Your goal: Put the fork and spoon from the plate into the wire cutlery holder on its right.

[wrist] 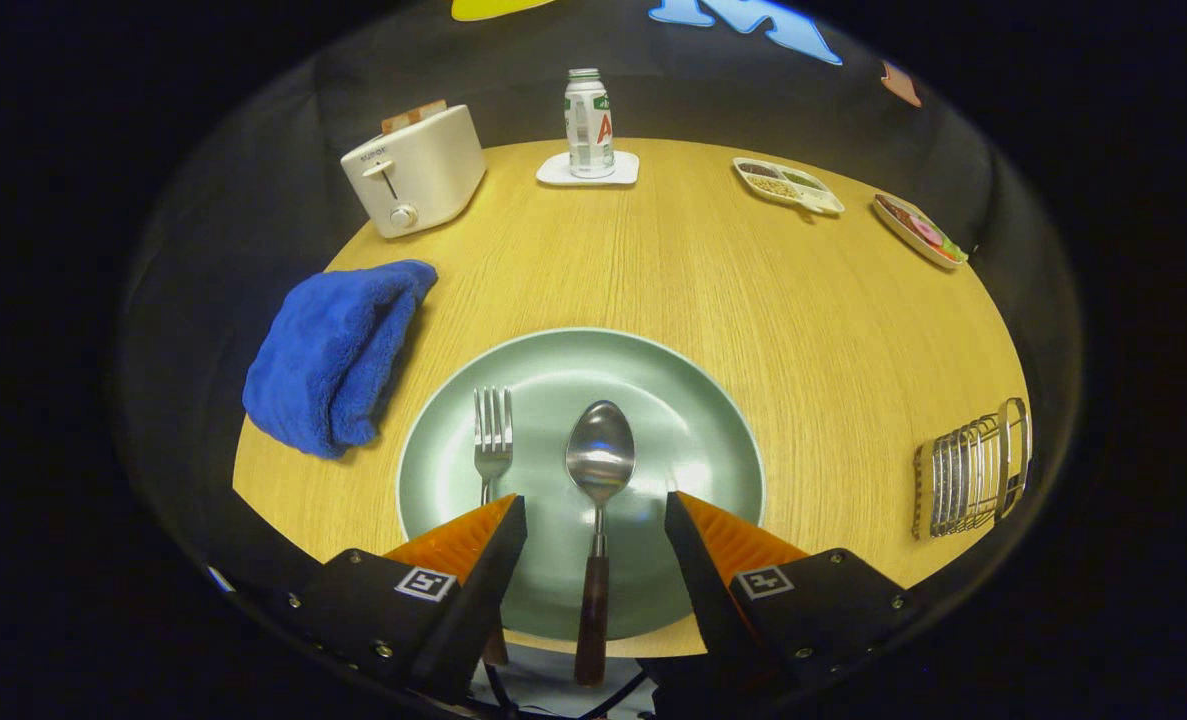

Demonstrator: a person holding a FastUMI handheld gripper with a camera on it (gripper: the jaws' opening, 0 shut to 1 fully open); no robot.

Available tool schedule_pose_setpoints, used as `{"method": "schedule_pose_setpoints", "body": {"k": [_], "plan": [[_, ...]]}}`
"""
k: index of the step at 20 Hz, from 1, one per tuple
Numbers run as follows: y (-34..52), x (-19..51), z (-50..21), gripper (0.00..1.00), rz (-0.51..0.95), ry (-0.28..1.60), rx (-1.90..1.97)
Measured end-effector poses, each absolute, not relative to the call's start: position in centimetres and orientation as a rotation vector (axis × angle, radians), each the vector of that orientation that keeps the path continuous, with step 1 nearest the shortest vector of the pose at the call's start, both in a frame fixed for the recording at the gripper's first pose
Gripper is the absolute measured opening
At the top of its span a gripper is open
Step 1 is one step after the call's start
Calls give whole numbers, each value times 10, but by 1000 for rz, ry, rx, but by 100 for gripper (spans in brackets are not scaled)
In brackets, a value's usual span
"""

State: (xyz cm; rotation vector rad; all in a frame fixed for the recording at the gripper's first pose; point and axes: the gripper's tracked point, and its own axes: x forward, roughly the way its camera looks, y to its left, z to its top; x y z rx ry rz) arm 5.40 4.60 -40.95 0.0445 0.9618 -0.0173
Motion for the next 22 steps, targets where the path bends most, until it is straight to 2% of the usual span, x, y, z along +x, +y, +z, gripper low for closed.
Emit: {"method": "schedule_pose_setpoints", "body": {"k": [4,6,8,11,12,13,16,17,22], "plan": [[46,53,-420,87,-35,990,23],[43,50,-424,81,-50,1012,15],[44,51,-426,45,-50,1015,22],[46,53,-426,38,-56,1022,41],[46,55,-425,13,-46,1016,35],[46,55,-424,8,-40,1016,28],[48,54,-422,8,-43,1008,32],[48,56,-423,1,-44,1004,31],[52,61,-406,1,-36,947,64]]}}
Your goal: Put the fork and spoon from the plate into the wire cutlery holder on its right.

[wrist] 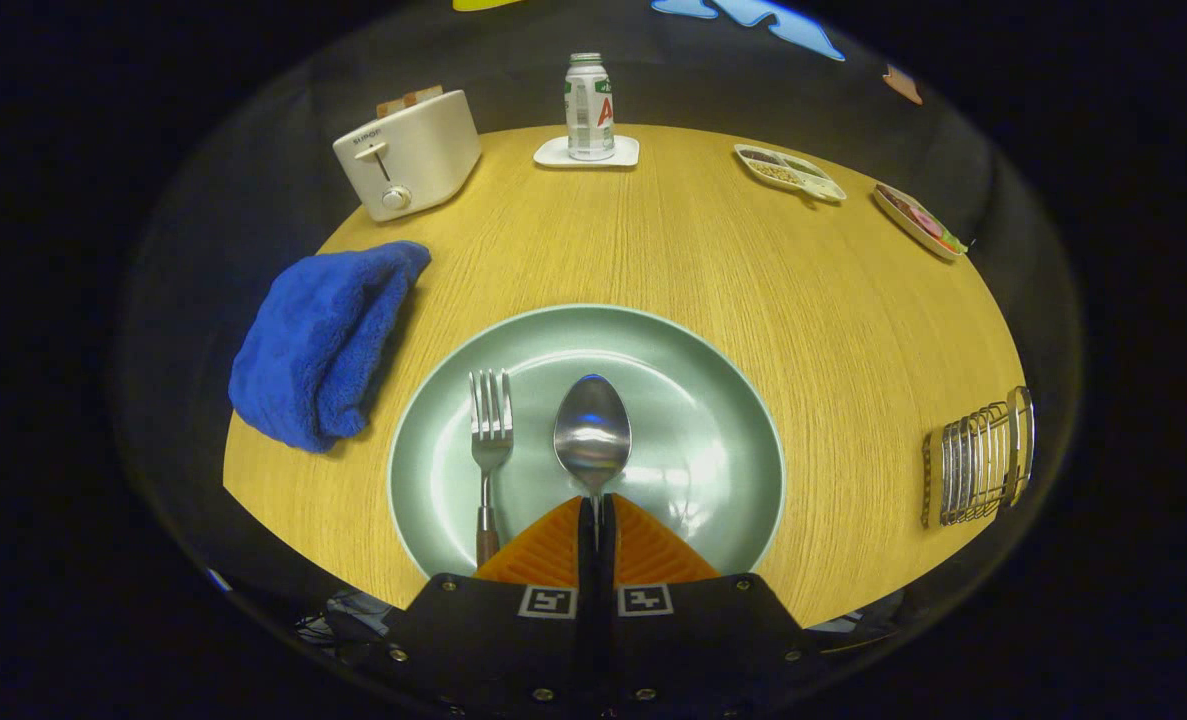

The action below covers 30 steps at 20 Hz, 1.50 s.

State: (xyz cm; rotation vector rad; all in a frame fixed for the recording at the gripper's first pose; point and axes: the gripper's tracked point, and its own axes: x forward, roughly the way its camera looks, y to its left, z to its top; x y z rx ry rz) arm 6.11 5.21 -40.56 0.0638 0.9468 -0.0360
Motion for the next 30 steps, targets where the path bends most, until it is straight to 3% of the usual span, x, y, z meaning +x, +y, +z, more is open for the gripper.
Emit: {"method": "schedule_pose_setpoints", "body": {"k": [12,21,30], "plan": [[16,70,-330,1,-136,775,49],[-95,37,-294,1,-406,729,119],[-180,-19,-302,1,-653,788,251]]}}
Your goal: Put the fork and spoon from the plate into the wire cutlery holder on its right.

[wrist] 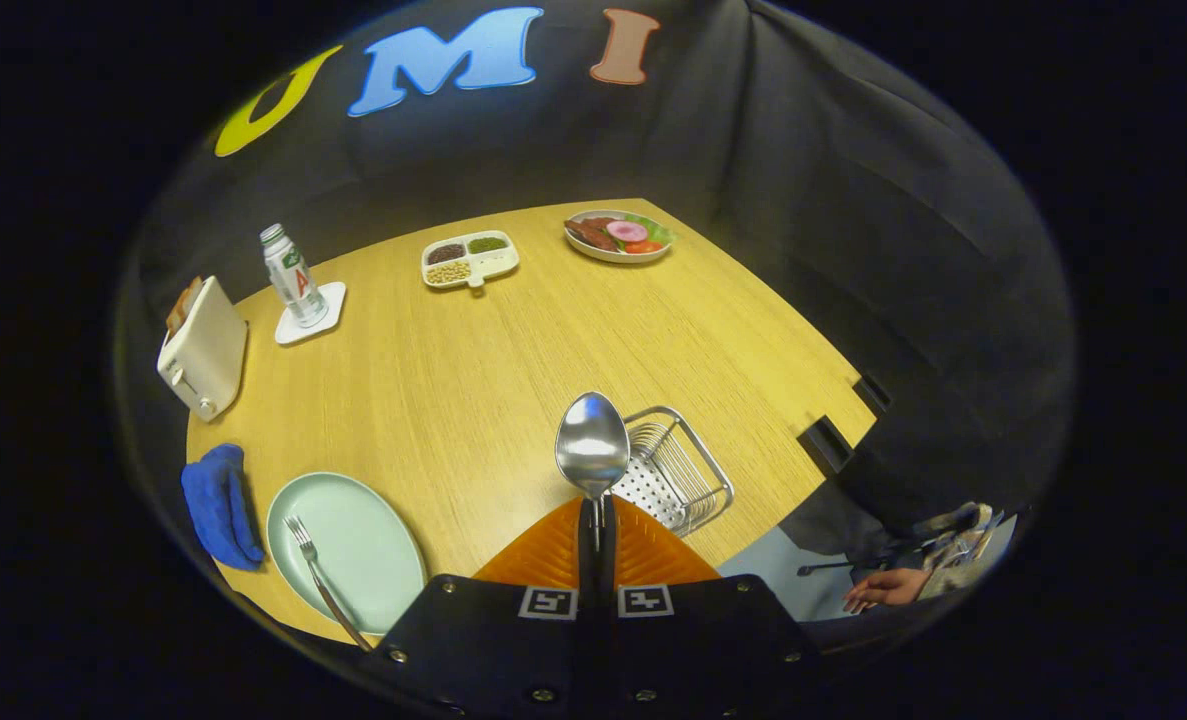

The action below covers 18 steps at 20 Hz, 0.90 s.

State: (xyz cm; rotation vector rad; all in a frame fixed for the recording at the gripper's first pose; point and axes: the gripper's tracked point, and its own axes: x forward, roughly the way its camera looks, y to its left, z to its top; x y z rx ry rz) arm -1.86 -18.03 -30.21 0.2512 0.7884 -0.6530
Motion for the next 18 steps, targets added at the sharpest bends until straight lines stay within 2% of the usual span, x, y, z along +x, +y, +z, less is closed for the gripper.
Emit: {"method": "schedule_pose_setpoints", "body": {"k": [5,13,18], "plan": [[-197,-36,-316,1,-703,853,339],[-203,-34,-334,1,-659,1022,393],[-209,-30,-333,2,-654,1032,397]]}}
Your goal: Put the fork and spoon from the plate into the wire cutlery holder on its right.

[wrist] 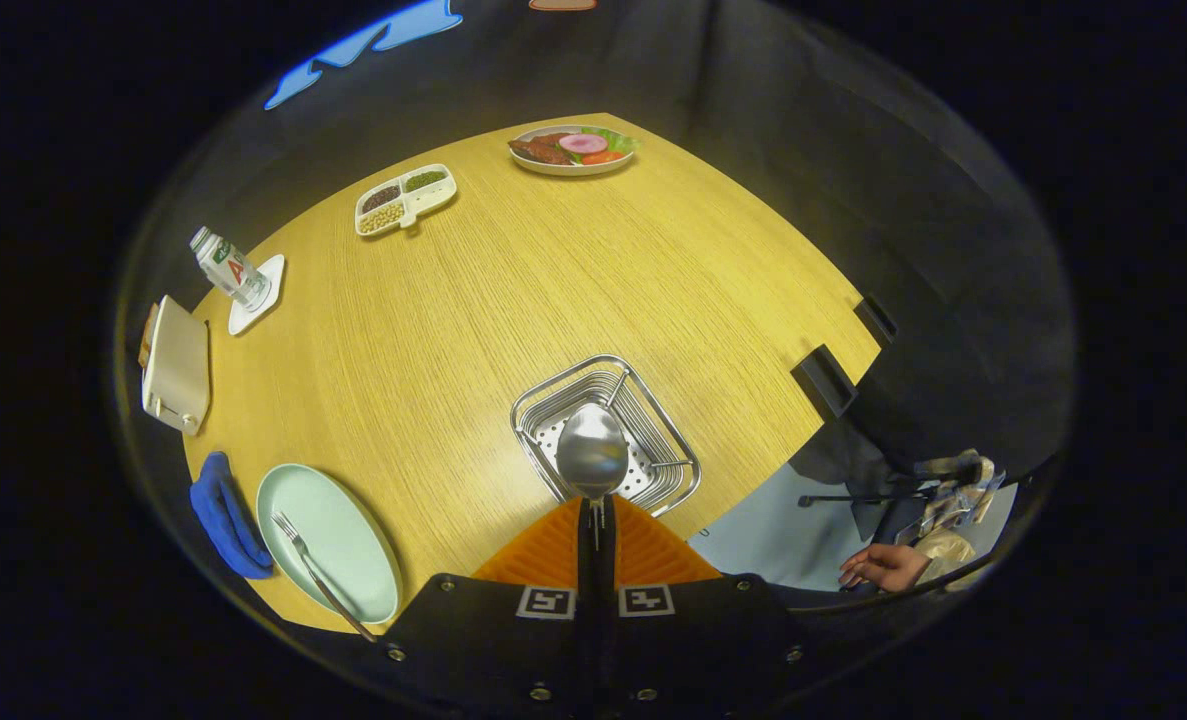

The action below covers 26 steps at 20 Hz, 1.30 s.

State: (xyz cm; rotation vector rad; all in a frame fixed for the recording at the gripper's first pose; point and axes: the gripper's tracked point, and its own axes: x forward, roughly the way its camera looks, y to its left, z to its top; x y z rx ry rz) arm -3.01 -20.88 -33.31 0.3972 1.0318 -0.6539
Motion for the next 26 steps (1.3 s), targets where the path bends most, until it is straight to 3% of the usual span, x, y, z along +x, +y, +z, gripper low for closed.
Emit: {"method": "schedule_pose_setpoints", "body": {"k": [3,4,5,13,26], "plan": [[-217,-31,-327,6,-677,1027,360],[-219,-29,-322,14,-678,1022,349],[-220,-26,-317,15,-673,1008,340],[-203,-2,-285,15,-618,947,219],[-65,29,-308,15,-307,962,78]]}}
